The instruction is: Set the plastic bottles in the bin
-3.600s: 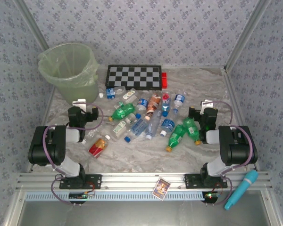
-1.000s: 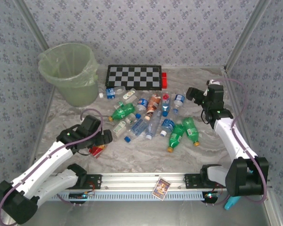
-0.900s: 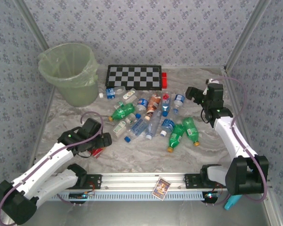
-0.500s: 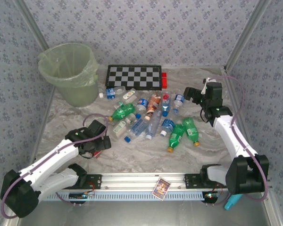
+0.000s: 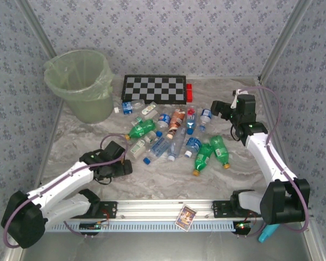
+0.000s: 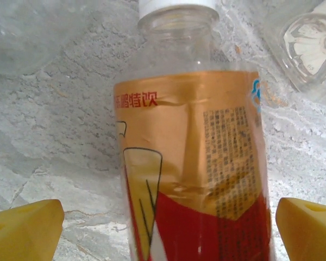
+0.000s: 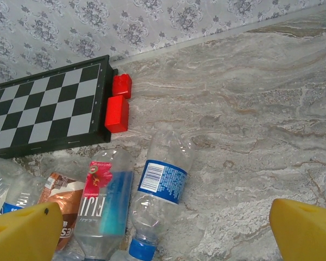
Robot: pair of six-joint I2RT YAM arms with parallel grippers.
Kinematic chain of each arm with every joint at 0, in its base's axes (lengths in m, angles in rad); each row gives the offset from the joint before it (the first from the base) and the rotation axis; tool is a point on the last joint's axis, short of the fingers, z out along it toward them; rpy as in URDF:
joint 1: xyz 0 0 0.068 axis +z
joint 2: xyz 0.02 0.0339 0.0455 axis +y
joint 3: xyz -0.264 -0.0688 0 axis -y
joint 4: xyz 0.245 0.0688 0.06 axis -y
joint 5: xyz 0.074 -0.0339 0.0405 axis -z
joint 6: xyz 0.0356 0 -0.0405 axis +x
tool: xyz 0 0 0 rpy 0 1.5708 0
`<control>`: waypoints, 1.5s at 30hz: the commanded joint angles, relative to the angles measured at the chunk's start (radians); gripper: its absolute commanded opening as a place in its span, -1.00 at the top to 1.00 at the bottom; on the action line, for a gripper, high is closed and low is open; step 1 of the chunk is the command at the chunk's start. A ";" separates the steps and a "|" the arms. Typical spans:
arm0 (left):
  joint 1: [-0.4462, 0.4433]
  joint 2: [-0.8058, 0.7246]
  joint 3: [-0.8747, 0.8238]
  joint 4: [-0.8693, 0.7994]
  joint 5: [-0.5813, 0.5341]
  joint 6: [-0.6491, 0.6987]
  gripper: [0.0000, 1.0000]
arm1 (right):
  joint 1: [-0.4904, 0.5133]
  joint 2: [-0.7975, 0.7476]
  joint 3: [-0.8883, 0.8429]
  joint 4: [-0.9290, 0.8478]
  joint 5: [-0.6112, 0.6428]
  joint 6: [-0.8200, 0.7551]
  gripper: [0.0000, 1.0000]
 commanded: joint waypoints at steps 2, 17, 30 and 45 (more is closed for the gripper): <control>-0.005 0.069 0.023 0.008 -0.001 -0.025 -0.95 | 0.010 -0.011 0.017 -0.023 -0.007 -0.032 -0.99; -0.005 0.231 0.072 0.017 0.003 -0.008 -0.27 | 0.034 -0.028 0.024 -0.073 -0.075 -0.069 -0.99; -0.006 -0.034 0.080 -0.091 0.013 -0.063 -0.01 | 0.044 -0.019 0.022 -0.064 -0.094 -0.067 -0.99; 0.067 0.115 0.602 -0.205 -0.105 0.167 0.00 | 0.156 -0.037 0.163 -0.188 -0.242 -0.060 -0.99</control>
